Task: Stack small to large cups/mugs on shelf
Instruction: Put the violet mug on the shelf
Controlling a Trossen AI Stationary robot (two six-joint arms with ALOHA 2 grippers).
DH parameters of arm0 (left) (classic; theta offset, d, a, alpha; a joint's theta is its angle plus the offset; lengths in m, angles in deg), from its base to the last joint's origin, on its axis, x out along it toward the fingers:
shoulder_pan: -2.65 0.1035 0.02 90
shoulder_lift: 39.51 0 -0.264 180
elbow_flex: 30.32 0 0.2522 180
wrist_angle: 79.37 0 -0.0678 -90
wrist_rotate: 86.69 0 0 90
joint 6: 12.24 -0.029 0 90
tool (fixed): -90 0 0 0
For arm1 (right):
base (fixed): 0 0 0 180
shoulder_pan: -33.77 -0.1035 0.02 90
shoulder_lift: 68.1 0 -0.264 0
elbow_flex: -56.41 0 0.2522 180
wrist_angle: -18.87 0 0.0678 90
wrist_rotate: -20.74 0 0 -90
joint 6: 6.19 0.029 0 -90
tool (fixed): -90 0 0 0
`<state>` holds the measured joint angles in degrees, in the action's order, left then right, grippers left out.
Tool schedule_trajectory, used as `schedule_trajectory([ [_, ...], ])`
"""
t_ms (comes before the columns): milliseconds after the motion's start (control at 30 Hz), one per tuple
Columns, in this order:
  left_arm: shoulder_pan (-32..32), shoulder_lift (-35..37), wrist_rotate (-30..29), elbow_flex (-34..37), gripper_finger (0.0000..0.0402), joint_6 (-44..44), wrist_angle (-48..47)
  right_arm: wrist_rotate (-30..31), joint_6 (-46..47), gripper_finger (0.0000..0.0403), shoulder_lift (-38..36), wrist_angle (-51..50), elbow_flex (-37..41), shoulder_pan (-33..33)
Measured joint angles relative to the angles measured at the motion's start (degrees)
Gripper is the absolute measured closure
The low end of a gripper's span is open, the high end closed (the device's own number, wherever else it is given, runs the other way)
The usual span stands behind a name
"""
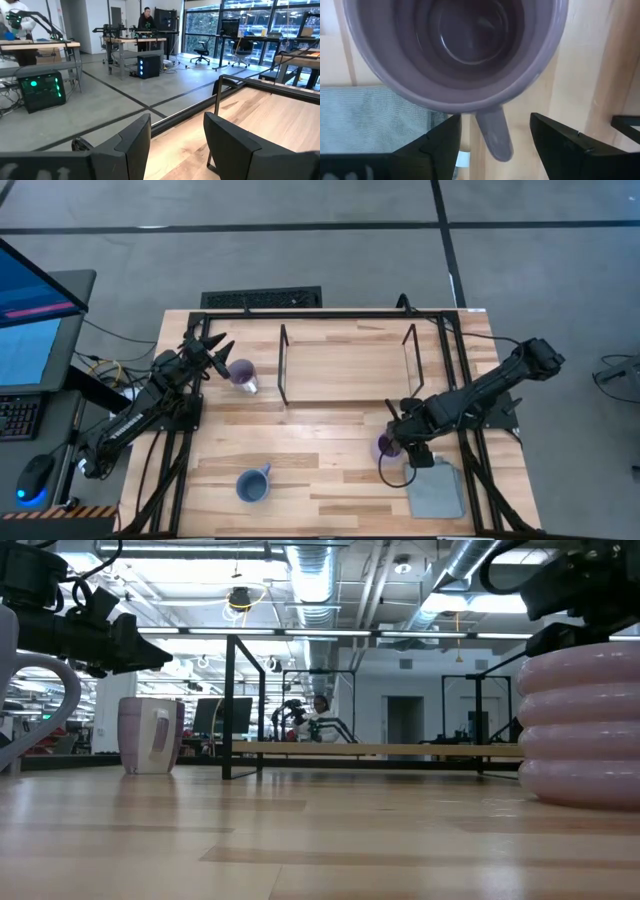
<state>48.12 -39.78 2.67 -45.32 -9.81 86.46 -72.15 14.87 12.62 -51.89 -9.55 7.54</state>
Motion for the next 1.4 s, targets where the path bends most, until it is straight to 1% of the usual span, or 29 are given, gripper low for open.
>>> schedule_trajectory([
  [167, 0.0, 0.0, 0.0, 0.0, 0.0225, 0.0, 0.0, 0.0, 0.0, 0.0144, -0.2, -0.2, 0.0, 0.0],
  [267, 0.0, 0.0, 0.0, 0.0, 0.0225, 0.0, 0.0, 0.0, 0.0, 0.0152, -0.2, -0.3, 0.0, 0.0],
  [667, 0.0, 0.0, 0.0, 0.0, 0.0225, 0.0, 0.0, 0.0, -0.5, 0.0213, -0.2, -0.6, 0.0, 0.1],
  [1100, 0.0, 0.0, 0.0, 0.0, 0.0225, 0.0, 0.0, 0.0, -0.5, 0.0261, -0.3, -0.6, 0.0, 0.1],
  [1400, 0.0, 0.0, 0.0, 0.0, 0.0225, 0.0, 0.0, -0.2, -0.6, 0.0305, -0.3, -0.6, 0.0, 0.1],
])
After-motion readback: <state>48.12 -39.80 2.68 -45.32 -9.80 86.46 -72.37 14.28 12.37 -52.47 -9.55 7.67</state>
